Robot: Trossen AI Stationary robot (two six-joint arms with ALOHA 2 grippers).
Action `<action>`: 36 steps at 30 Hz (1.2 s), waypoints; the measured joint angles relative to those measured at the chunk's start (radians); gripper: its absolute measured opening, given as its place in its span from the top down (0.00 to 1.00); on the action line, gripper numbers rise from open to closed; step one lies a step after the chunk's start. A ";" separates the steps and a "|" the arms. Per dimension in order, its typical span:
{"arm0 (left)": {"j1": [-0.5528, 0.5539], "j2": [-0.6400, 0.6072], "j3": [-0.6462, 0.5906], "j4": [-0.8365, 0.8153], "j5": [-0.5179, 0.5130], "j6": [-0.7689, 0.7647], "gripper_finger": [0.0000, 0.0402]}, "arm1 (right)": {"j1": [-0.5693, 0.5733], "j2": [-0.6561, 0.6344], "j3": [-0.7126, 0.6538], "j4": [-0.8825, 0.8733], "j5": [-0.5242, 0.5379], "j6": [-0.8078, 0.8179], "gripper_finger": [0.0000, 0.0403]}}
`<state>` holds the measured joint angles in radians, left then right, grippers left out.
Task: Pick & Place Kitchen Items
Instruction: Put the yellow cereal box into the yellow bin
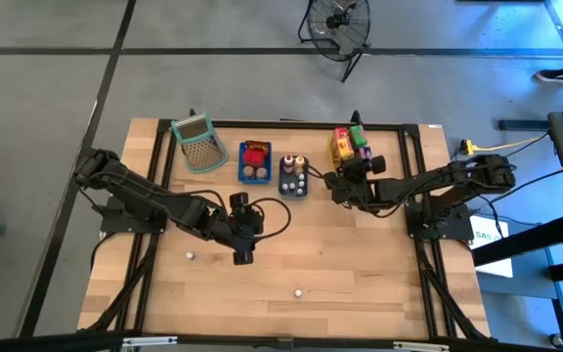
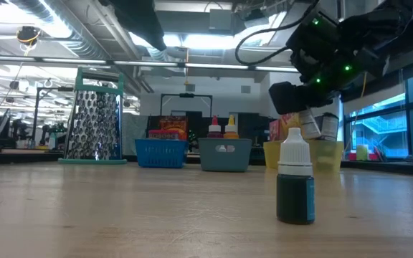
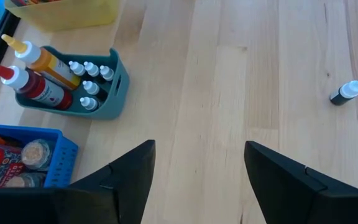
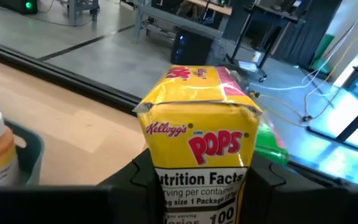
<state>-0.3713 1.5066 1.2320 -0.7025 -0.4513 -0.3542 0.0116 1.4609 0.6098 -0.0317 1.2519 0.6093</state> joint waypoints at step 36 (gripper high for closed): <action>0.000 0.000 0.002 0.000 0.000 0.000 0.40 | -0.019 0.000 0.000 0.059 -0.075 -0.101 0.65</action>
<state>-0.3711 1.5066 1.2335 -0.7025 -0.4515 -0.3547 -0.0074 1.4609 0.6102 0.0270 1.1765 0.5078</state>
